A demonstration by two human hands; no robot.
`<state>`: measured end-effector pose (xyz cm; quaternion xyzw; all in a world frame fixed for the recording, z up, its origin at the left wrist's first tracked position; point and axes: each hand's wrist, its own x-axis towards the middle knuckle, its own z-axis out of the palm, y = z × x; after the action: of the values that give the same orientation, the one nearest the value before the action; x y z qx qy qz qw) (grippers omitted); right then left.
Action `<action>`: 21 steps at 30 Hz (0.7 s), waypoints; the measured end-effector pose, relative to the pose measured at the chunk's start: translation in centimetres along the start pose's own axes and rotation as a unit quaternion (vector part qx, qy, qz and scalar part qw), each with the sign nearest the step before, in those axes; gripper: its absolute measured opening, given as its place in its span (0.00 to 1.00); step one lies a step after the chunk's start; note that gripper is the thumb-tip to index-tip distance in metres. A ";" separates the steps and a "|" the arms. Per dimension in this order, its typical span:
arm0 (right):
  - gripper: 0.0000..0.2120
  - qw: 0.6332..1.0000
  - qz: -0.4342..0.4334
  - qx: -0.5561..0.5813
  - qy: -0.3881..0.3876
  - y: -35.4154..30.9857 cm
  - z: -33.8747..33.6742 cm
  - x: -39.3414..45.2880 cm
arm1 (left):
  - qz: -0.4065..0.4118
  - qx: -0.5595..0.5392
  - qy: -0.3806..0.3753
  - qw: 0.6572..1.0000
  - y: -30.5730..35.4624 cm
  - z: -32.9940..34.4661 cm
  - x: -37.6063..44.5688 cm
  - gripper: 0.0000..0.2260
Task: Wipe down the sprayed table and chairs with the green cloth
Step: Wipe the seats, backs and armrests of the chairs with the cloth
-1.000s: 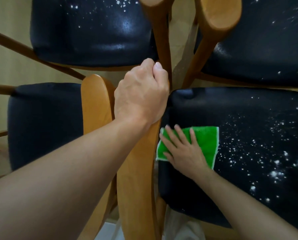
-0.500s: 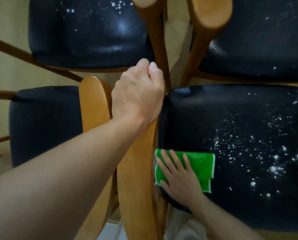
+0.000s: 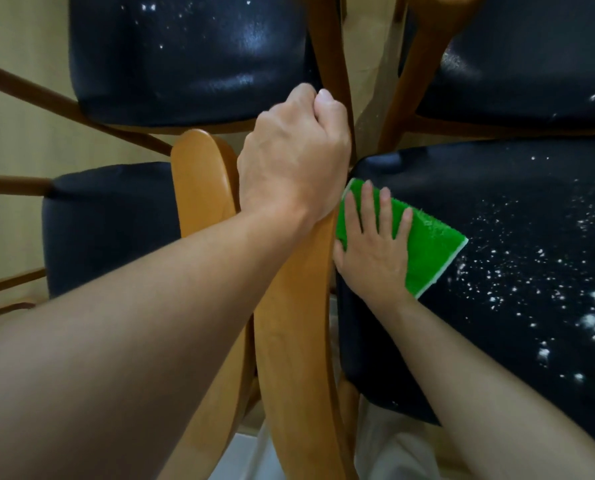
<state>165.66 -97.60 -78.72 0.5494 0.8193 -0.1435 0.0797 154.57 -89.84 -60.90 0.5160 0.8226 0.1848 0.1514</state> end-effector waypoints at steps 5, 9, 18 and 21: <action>0.37 0.988 -0.146 0.000 -0.053 2.0 3.0 -12.4 | -0.004 -0.007 -0.002 1.000 0.2 -0.3 -0.1 0.15; 0.36 0.966 -0.245 -0.021 -0.080 5.2 3.8 -16.6 | 0.000 -0.016 -0.007 1.000 0.0 -0.2 -0.1 0.15; 0.36 0.996 0.090 -0.005 0.007 11.3 -0.8 -1.5 | 0.023 0.016 0.010 1.000 -0.1 0.1 -0.1 0.13; 0.35 0.988 0.150 0.013 0.022 7.2 0.0 -4.5 | 0.054 0.050 0.020 0.997 0.5 -0.5 -0.8 0.12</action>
<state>174.06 -98.93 -78.48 0.6698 0.7273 -0.1290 0.0751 155.04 -90.42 -60.21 0.5629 0.8046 0.1617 0.0983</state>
